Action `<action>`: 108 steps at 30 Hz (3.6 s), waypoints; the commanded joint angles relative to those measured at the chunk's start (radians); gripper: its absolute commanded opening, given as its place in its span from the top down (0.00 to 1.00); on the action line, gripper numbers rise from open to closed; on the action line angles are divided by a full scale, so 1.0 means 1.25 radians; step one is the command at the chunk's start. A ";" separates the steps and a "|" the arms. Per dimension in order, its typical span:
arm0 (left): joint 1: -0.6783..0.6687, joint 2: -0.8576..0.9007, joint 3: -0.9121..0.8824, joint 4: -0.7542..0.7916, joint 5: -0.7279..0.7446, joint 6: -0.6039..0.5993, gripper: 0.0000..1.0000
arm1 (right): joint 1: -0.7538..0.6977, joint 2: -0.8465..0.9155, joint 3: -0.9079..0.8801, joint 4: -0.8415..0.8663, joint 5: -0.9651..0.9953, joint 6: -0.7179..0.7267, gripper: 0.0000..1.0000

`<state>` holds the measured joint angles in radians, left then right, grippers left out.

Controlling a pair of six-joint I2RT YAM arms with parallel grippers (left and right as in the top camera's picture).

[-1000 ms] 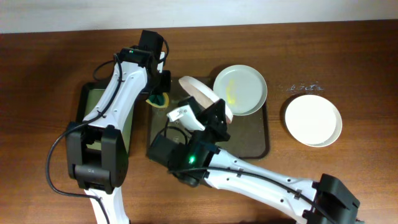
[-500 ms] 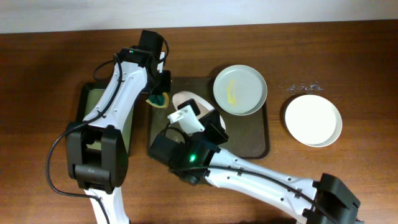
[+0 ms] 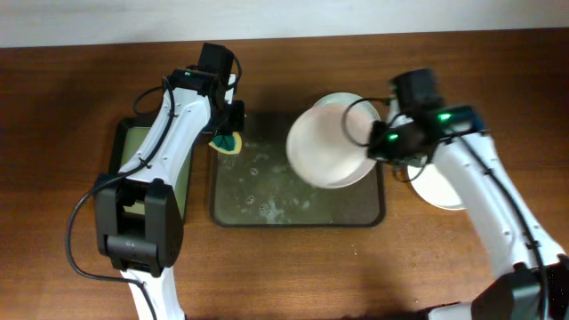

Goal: Clean dirty plates on tray and stack at the side
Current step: 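Carry the plate right and stack it on the first cleaned plate, then move the right gripper to the last plate and grip its rim, then lower the sponge with the left gripper onto the held plate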

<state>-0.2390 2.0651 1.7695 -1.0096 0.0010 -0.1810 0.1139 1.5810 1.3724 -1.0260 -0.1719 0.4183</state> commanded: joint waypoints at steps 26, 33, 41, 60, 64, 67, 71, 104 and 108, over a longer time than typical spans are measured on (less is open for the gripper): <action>0.000 0.000 0.012 0.002 0.009 -0.010 1.00 | -0.165 0.086 -0.110 0.220 -0.051 -0.054 0.40; 0.000 0.000 0.012 0.002 0.009 -0.010 1.00 | -0.033 0.218 -0.110 0.317 0.012 0.076 0.45; 0.000 0.000 0.012 0.002 0.008 -0.010 1.00 | -0.010 0.310 -0.109 0.244 -0.084 0.069 0.64; 0.000 0.000 0.012 0.005 0.009 -0.010 1.00 | 0.153 0.307 0.132 -0.046 0.048 -0.172 0.44; 0.000 0.000 0.012 0.005 0.009 -0.010 1.00 | 0.134 0.352 0.130 0.008 0.103 -0.227 0.41; 0.000 0.000 0.012 0.005 0.009 -0.010 1.00 | 0.118 0.401 0.130 0.023 0.073 -0.227 0.49; 0.000 0.000 0.012 0.005 0.009 -0.010 1.00 | 0.115 0.421 0.130 0.058 0.013 -0.199 0.81; -0.156 0.106 -0.146 0.544 -0.024 0.140 1.00 | 0.125 0.452 0.002 0.226 -0.210 0.052 0.96; -0.156 0.127 -0.146 0.567 -0.028 0.142 1.00 | 0.129 0.452 0.002 0.229 -0.210 0.052 0.96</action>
<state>-0.4377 2.1998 1.5826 -0.3191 0.0025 -0.0395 0.2550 2.1067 1.4059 -0.7364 -0.4625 0.4931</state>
